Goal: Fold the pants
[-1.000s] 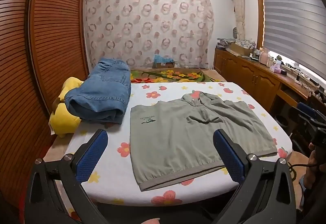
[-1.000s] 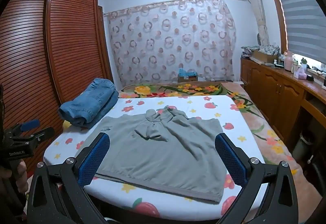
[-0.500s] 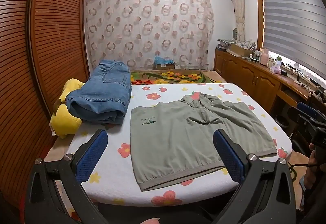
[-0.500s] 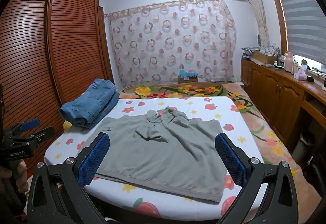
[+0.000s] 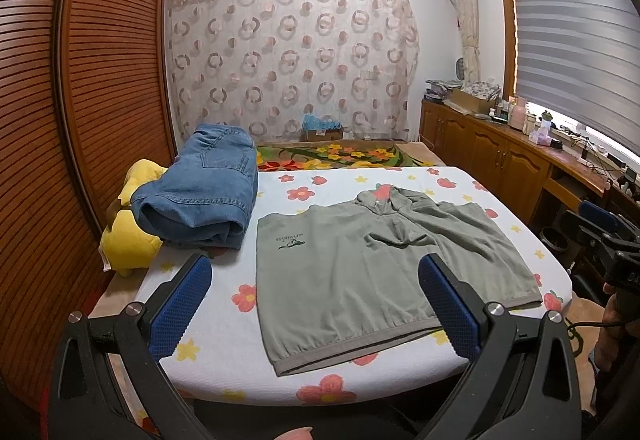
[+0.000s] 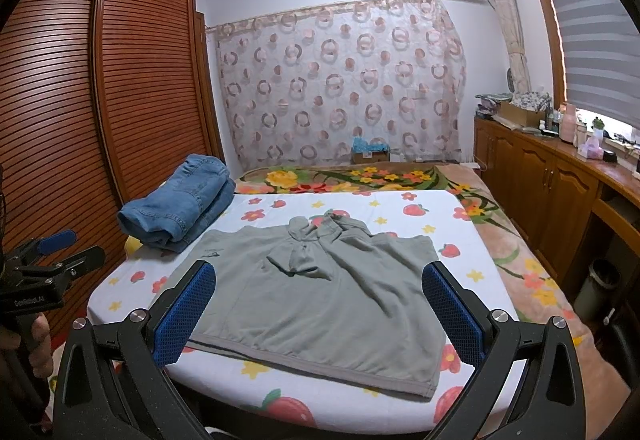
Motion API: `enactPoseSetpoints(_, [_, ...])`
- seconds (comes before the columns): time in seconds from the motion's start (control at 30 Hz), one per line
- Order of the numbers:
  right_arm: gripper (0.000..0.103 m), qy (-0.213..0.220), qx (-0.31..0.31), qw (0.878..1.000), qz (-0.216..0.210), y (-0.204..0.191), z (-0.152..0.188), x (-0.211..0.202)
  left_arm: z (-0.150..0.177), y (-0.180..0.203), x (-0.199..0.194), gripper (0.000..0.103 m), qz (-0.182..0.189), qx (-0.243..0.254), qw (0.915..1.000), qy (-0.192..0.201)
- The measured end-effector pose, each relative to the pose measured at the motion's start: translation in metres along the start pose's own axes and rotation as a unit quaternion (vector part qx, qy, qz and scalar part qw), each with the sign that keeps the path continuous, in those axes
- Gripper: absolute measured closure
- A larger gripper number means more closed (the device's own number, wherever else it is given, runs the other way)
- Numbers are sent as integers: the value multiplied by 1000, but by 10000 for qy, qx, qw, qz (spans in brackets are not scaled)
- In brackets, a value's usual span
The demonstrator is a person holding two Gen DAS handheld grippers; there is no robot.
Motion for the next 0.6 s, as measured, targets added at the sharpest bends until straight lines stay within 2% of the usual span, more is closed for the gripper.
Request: enactPoseSetpoints(0.6, [0,10,16,10000,-27,-1,0,0,2,1,0,0,-9,14,10000,29])
Point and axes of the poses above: each gripper's, at about its wrist camera, not at the fingertips, and x roughly the way its jaws point, y to its right, z to its underside, the point moved 5 cm from there along x, roughly the way its jaws point, and after that the axes turned 9 degrees about y, right-handed, at the moved point
